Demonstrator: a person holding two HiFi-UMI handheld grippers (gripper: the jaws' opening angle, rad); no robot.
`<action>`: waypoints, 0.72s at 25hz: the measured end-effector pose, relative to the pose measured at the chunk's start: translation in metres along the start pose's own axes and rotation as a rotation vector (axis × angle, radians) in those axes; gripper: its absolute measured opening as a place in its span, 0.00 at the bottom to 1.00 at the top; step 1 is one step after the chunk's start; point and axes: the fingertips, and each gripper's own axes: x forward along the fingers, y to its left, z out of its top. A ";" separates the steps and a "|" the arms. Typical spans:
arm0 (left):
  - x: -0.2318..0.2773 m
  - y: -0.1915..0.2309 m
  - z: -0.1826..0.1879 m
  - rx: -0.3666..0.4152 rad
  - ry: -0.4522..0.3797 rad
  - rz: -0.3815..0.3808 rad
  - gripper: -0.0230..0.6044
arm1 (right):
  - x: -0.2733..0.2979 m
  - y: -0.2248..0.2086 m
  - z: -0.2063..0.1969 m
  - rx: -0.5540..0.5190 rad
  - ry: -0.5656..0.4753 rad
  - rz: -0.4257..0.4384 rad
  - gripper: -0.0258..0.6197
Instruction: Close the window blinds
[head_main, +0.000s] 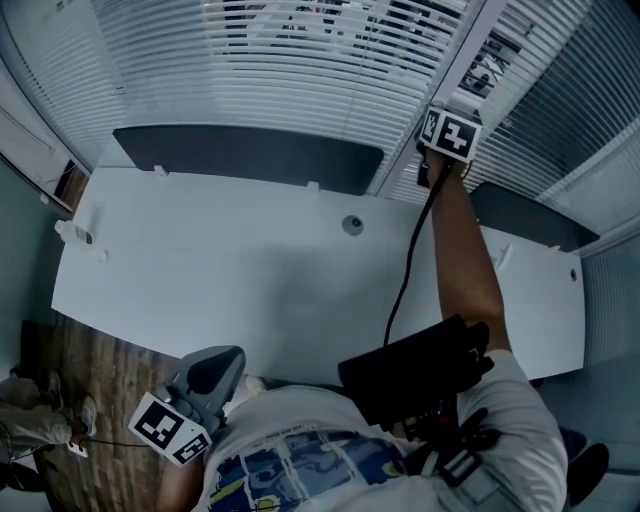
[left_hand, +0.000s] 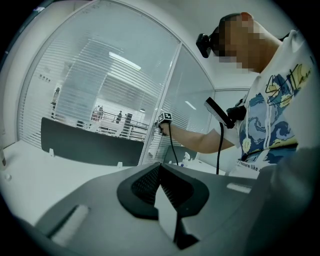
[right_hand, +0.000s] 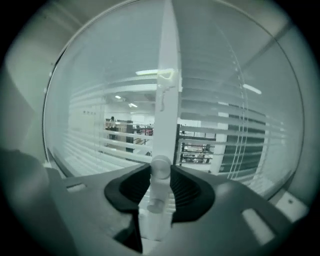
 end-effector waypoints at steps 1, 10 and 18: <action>0.000 0.000 0.000 0.000 0.000 -0.001 0.04 | 0.000 0.001 0.000 -0.079 0.001 -0.024 0.23; 0.003 0.000 -0.002 0.001 -0.001 -0.011 0.04 | 0.003 0.008 0.000 -0.543 -0.011 -0.130 0.23; 0.004 0.001 -0.001 -0.002 -0.005 -0.018 0.04 | -0.004 0.001 0.004 -0.010 -0.097 0.035 0.26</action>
